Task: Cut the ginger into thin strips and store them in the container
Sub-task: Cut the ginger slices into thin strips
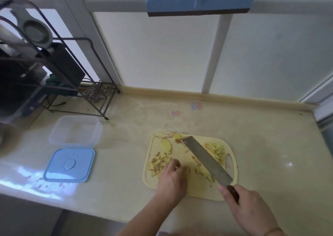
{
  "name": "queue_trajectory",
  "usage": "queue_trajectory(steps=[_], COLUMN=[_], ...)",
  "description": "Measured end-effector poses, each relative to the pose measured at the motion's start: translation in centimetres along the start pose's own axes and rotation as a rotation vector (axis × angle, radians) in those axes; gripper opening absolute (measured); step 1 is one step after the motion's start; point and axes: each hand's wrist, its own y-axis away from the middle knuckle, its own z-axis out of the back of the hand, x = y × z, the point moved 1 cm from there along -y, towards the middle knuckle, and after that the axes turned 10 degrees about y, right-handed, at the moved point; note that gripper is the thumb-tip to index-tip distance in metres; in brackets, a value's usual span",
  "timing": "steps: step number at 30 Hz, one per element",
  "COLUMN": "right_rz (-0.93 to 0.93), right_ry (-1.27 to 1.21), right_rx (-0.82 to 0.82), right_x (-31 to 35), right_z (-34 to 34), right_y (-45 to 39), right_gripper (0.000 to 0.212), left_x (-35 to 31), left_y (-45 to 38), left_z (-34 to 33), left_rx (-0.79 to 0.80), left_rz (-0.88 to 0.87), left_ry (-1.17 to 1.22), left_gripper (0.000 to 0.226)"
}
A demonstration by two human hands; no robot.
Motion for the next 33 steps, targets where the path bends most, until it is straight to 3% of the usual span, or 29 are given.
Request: queue_trajectory(steps=[4, 10, 14, 19, 28, 33], right_rz=[-0.002, 0.016, 0.041, 0.033, 0.037, 0.036], right_ry=[0.011, -0.019, -0.002, 0.004, -0.007, -0.037], right_rx=[-0.015, -0.032, -0.045, -0.026, -0.027, -0.033], right_x=[-0.4, -0.1, -0.4, -0.5, -0.3, -0.3], right_z=[-0.3, 0.0, -0.3, -0.4, -0.4, -0.3], right_y=[0.0, 0.1, -0.1, -0.2, -0.1, 0.1], right_gripper=[0.070, 0.064, 0.092, 0.099, 0.073, 0.085], left_x=[-0.3, 0.1, 0.0, 0.2, -0.1, 1.6], left_y=[-0.1, -0.6, -0.5, -0.1, -0.6, -4.5], left_z=[0.6, 2.0, 2.1, 1.7, 2.3, 4.8], left_rx=[-0.026, -0.132, -0.153, -0.102, -0.084, -0.243], left_rz=[0.009, 0.212, 0.316, 0.232, 0.223, 0.232], left_ry=[0.048, 0.175, 0.277, 0.182, 0.143, -0.016], left_gripper=[0.031, 0.033, 0.031, 0.023, 0.022, 0.034])
